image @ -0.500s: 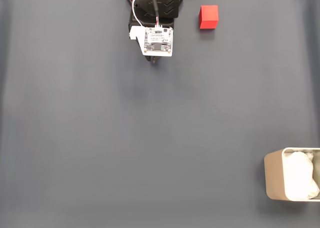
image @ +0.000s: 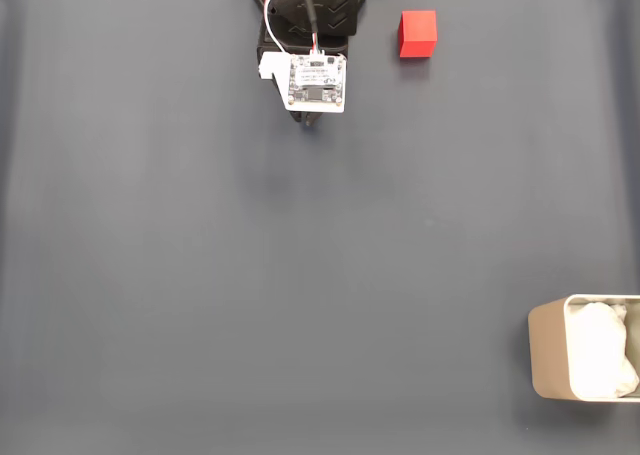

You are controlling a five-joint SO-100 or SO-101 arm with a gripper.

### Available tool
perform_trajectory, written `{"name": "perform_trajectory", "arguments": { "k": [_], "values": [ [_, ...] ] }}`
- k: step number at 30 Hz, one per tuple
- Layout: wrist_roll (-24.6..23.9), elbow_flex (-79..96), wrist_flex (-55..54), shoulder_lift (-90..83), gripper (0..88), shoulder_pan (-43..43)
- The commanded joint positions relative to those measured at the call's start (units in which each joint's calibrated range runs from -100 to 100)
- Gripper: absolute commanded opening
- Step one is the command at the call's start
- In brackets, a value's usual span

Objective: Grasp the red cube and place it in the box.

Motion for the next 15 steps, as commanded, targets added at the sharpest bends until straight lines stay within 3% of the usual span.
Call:
{"name": "perform_trajectory", "arguments": {
  "k": [1,15],
  "values": [
    [-0.15,0.45,1.28,0.09,1.0,0.23],
    [-0.15,0.45,1.28,0.09,0.5,0.3]
  ]
}}
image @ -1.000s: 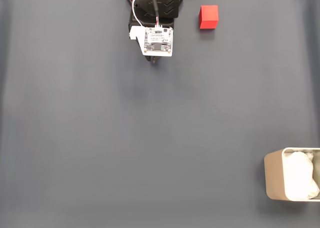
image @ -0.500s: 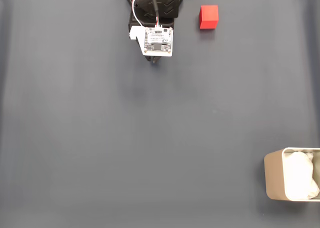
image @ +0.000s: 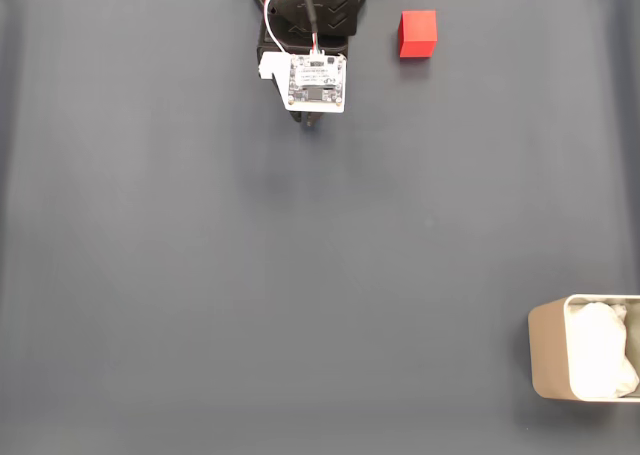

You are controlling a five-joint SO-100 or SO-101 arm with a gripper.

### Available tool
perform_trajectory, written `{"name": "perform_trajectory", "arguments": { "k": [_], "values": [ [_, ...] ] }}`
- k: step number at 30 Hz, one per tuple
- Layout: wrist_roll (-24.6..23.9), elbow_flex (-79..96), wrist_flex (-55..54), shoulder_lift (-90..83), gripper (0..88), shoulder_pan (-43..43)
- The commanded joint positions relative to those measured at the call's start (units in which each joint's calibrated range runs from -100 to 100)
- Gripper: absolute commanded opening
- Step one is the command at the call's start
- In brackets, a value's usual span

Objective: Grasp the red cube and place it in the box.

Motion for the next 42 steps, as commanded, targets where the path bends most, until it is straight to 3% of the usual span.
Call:
{"name": "perform_trajectory", "arguments": {
  "k": [1,24,30,34,42],
  "values": [
    [-0.15,0.45,1.28,0.09,0.5,0.3],
    [-0.2,0.45,1.03,0.09,0.2,-0.19],
    [-1.07,-0.19,-11.1,1.91,0.1,0.02],
    [-1.03,-10.59,-17.49,11.7,0.0,-0.55],
    [-1.66,-51.37,-13.15,34.84,0.0,-2.11]
  ]
}}
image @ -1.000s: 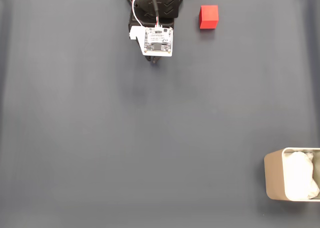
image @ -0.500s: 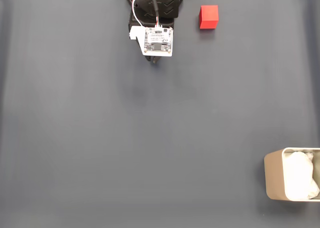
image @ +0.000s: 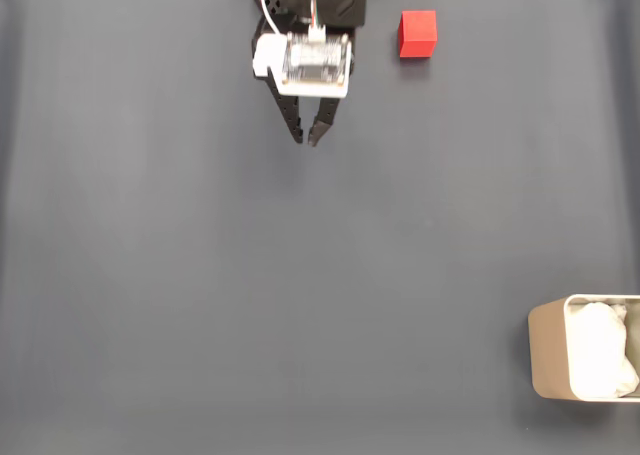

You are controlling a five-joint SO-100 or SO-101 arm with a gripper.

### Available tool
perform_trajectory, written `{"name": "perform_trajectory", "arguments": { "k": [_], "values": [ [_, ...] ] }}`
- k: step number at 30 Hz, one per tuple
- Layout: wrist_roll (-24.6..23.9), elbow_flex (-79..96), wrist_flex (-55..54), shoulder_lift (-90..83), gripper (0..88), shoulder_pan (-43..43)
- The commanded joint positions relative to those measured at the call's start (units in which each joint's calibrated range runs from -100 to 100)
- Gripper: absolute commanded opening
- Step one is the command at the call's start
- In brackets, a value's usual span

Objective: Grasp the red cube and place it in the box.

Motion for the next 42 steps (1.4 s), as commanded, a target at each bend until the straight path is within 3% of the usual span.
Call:
{"name": "perform_trajectory", "arguments": {
  "k": [1,12,34,42],
  "values": [
    [0.2,-19.85,2.07,8.43,0.0,-0.77],
    [0.83,-46.13,13.13,25.67,0.0,-0.13],
    [5.13,-48.69,12.47,28.62,0.0,-0.49],
    [5.76,-47.41,12.07,28.88,0.0,-4.68]
  ]
}}
